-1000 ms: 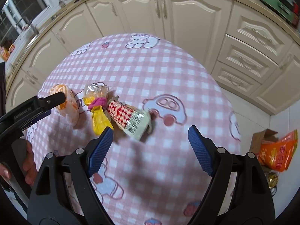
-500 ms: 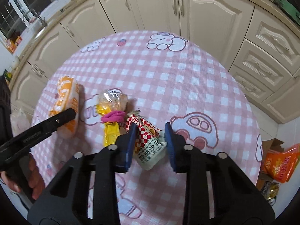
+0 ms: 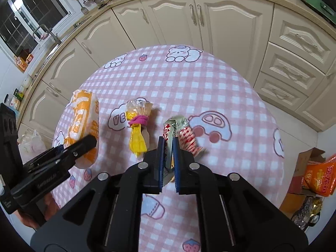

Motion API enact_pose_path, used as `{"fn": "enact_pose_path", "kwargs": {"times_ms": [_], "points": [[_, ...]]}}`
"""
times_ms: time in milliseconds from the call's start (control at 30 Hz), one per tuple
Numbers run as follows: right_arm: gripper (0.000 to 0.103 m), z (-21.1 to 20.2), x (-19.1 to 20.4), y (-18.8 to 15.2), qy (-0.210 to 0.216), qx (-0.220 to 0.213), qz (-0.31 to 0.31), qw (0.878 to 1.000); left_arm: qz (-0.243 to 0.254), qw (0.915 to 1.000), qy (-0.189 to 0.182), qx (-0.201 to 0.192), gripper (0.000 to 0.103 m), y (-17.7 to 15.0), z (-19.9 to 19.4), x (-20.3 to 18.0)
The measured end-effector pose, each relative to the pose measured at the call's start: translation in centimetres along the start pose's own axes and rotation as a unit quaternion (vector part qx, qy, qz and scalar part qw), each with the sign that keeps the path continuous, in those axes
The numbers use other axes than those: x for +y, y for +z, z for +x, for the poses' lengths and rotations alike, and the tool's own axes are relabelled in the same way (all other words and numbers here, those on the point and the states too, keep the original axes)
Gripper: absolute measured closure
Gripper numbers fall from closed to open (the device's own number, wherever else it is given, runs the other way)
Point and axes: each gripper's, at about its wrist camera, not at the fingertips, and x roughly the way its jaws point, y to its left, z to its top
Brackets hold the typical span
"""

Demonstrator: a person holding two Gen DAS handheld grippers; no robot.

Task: Collect trash
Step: 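Grasp the orange-printed white bag with the left tool while the right tool holds the packet, then carry both items over the blue bin and release them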

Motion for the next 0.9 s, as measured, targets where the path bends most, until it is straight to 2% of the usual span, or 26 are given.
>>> {"fn": "enact_pose_path", "kwargs": {"times_ms": [267,467,633,900], "points": [[0.095,-3.4,-2.0,-1.9,0.002,-0.024,0.022,0.999,0.037,0.9992,-0.016,-0.009,0.066,-1.8,-2.4,-3.5],[0.095,-6.1,-4.5,-4.0,-0.006,-0.041,0.044,0.998,0.078,0.9965,-0.029,-0.006,0.066,-3.2,-2.9,-7.6],[0.095,-8.6,-7.9,-6.1,-0.018,-0.058,0.075,0.995,0.114,0.9926,-0.042,0.004,0.066,-4.6,-2.5,-11.5],[0.095,-11.9,-14.8,-9.5,-0.044,-0.078,0.131,0.987,0.177,0.9815,-0.066,0.032,0.066,-7.5,-0.4,-19.6]]}}
